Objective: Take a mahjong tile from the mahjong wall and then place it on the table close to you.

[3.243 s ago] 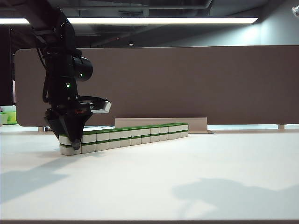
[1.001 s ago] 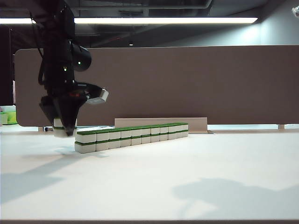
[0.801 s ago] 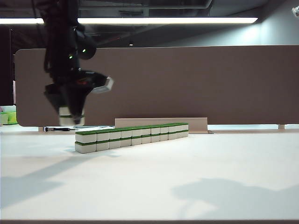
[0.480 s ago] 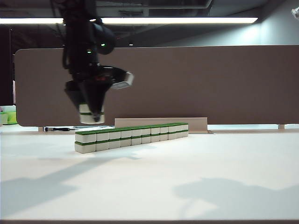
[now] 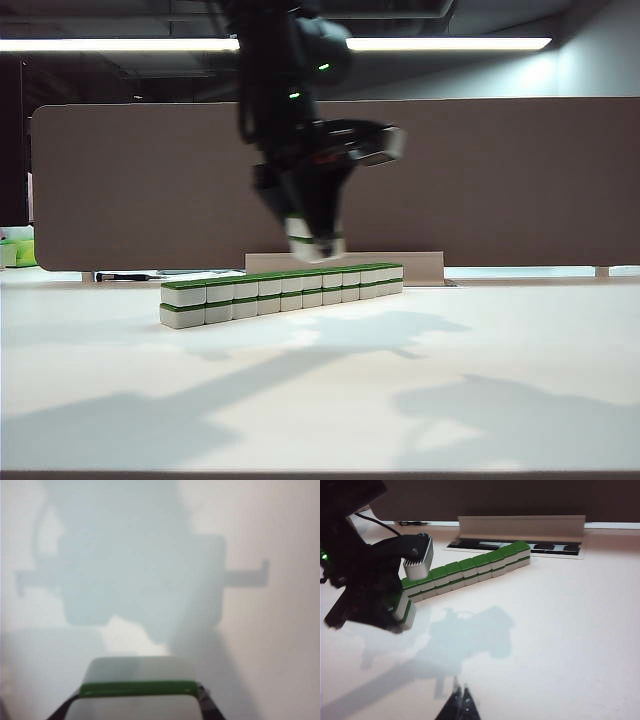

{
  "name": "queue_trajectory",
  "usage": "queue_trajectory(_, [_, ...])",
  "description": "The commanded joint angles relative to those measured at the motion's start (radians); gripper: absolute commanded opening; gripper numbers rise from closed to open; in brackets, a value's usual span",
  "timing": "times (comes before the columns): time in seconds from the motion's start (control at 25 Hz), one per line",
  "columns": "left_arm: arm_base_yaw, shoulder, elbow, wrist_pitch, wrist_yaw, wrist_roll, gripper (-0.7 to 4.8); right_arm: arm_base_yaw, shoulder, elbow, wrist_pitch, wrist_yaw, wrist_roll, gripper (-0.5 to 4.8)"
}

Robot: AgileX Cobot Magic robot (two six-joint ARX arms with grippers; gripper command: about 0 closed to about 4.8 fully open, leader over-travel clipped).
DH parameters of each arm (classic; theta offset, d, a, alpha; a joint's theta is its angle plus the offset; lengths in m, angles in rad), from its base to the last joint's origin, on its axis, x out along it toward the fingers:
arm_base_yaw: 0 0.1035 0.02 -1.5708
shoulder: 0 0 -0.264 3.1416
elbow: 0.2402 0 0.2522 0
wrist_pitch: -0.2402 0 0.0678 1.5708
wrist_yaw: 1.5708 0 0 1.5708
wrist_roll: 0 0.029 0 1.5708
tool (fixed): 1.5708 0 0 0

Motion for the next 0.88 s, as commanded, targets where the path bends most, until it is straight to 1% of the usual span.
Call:
queue_trajectory(0.04, [-0.059,-0.007,0.003,0.015,0.004,0.041,2.14,0.000,-0.001,0.004,0.015,0.044,-0.003,-0.01])
queue_trajectory(0.16, [-0.121,0.009,0.003,0.016,0.004,0.043,2.13,-0.001,-0.001,0.004,0.015,0.045,-0.003,-0.01])
queue_trajectory(0.2, [-0.144,0.026,0.002,0.009,0.004,0.066,2.13,0.000,-0.001,0.004,0.015,0.045,-0.003,-0.01])
queue_trajectory(0.28, [-0.159,0.046,0.001,-0.005,0.003,0.092,2.13,-0.001,-0.001,0.004,0.016,0.045,-0.003,-0.01])
queue_trajectory(0.36, [-0.162,0.068,0.001,-0.024,0.003,0.112,2.13,-0.001,-0.002,0.004,0.016,0.050,-0.003,-0.01])
queue_trajectory(0.44, [-0.163,0.097,0.001,-0.043,0.003,0.109,2.13,-0.001,-0.002,0.004,0.016,0.080,-0.003,-0.01])
queue_trajectory(0.52, [-0.163,0.107,0.001,-0.045,0.007,0.109,2.13,-0.001,-0.002,0.004,0.016,0.089,-0.003,-0.01])
queue_trajectory(0.76, [-0.184,0.116,0.001,0.034,0.019,0.109,2.13,-0.001,-0.001,0.004,0.030,0.093,-0.003,-0.01])
queue_trajectory(0.88, [-0.200,0.124,0.001,0.034,0.032,0.109,2.13,-0.001,-0.001,0.004,0.031,0.133,-0.003,-0.01])
